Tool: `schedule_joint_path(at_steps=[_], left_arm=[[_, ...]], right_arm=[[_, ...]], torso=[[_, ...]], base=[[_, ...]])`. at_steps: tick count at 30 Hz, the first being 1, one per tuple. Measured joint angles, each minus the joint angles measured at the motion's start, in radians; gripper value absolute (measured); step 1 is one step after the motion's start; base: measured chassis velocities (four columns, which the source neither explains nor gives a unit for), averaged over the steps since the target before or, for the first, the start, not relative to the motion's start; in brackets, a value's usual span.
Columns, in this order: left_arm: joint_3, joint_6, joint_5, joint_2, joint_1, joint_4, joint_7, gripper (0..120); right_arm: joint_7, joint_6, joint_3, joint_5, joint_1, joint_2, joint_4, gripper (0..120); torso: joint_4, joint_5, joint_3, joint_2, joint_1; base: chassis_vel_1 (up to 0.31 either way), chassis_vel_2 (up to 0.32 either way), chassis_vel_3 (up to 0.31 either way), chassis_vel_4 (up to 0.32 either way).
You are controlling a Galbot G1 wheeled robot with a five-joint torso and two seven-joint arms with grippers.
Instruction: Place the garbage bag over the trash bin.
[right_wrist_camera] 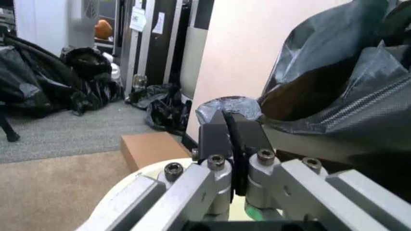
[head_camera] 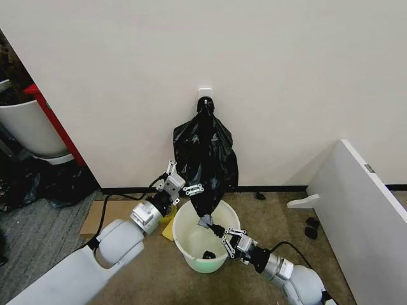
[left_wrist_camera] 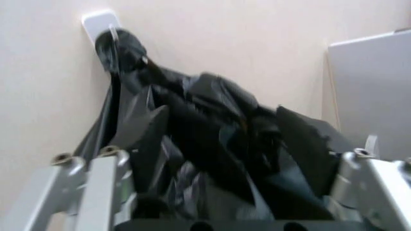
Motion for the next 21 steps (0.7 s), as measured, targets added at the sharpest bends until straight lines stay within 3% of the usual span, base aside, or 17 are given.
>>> schedule_joint_path(at_steps=[3,7,12,21], left_arm=[[0.005,0.020,0.001,-0.001,-0.004,0.010,-0.005,56],[0.046,0.048,0.004,-0.004,-0.046,0.039,-0.019,63],[0.073,0.064,0.010,-0.008,-0.066,0.055,-0.029,63],[0.077,0.070,0.004,-0.024,-0.080,0.069,-0.036,30]], right_arm=[[0.000,-0.005,-0.002,0.009,-0.001,0.000,0.009,0],[0.000,-0.016,-0.005,0.021,-0.001,-0.005,0.028,0],[0.000,-0.018,-0.004,0.027,-0.002,-0.009,0.039,0],[-0.001,-0.017,-0.003,0.039,-0.012,-0.012,0.044,0]], torso=[[0.0001,0.0000,0.000,0.000,0.000],[-0.0002,0.0000,0.000,0.000,0.000],[0.0000,-0.0001,0.000,0.000,0.000],[-0.0001,0.0000,0.000,0.000,0.000]], base=[[0.000,0.000,0.000,0.000],[0.000,0.000,0.000,0.000],[0.000,0.000,0.000,0.000],[0.000,0.000,0.000,0.000]])
